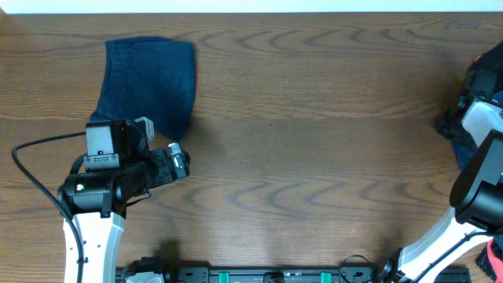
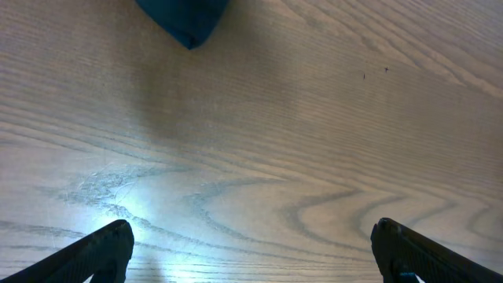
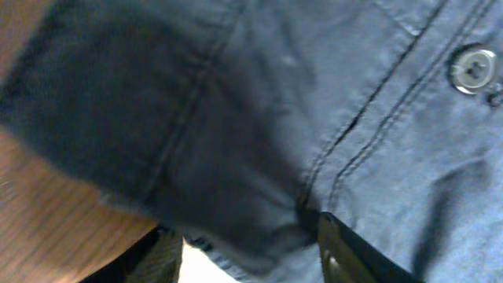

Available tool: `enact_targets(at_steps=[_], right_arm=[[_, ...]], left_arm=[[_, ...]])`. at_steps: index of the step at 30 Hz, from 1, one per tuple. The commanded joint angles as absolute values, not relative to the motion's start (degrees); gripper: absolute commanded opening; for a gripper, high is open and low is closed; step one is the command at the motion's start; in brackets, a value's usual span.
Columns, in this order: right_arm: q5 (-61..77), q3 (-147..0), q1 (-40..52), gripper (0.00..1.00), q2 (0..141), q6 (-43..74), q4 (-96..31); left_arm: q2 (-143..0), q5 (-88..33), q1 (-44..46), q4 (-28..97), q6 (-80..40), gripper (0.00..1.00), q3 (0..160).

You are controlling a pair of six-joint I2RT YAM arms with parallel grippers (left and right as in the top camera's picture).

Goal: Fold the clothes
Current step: 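Reach the right gripper to the navy shorts at the right edge and grasp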

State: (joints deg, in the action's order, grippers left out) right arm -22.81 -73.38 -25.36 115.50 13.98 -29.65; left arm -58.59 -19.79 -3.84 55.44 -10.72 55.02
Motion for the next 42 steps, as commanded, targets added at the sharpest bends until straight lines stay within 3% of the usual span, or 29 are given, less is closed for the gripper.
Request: enact_targets(at_steps=[1,6,7,8,9,12,20,36,42], right_arm=[[-21.89,-73.49,-26.59,0.46,116.29,13.45,-28.97],[-20.43,-73.52,-26.57,0.30,116.07,10.00,-27.79],[-19.09,-73.52,-26.57,0.36,115.98,9.89,-27.46],[-17.47,-73.52,-26.57,0.53,115.87,9.06,-27.11],[-15.55,-73.52,-26.55,0.63,115.83,7.77,-26.65],[-11.35,-73.52,-26.57,0.76,115.81,4.56,-25.39],[-9.26,-73.49,-26.28,0.81,115.90,6.33,-21.50],[-21.06,-73.38,-26.20,0.58,118.76,7.27,-25.15],[-20.73,-73.60,-26.17,0.25,118.56,7.25,-25.41]], left_arm=[[-58.13,-20.56,-3.55,55.66,-11.27,0.98,56.29],[-58.13,-20.56,-3.55,55.70,-11.27,0.98,56.29],[-58.13,-20.56,-3.55,55.70,-11.27,0.98,56.29],[-58.13,-20.56,-3.55,55.70,-11.27,0.98,56.29],[-58.13,-20.56,-3.55,55.70,-11.27,0.98,56.29],[-58.13,-20.56,-3.55,55.72,-11.27,0.98,56.29],[-58.13,-20.56,-3.55,55.59,-11.29,0.98,56.27],[-58.13,-20.88,-3.55,55.77,-11.94,0.98,56.29],[-58.13,-21.65,-3.55,55.88,-11.94,0.98,56.29]])
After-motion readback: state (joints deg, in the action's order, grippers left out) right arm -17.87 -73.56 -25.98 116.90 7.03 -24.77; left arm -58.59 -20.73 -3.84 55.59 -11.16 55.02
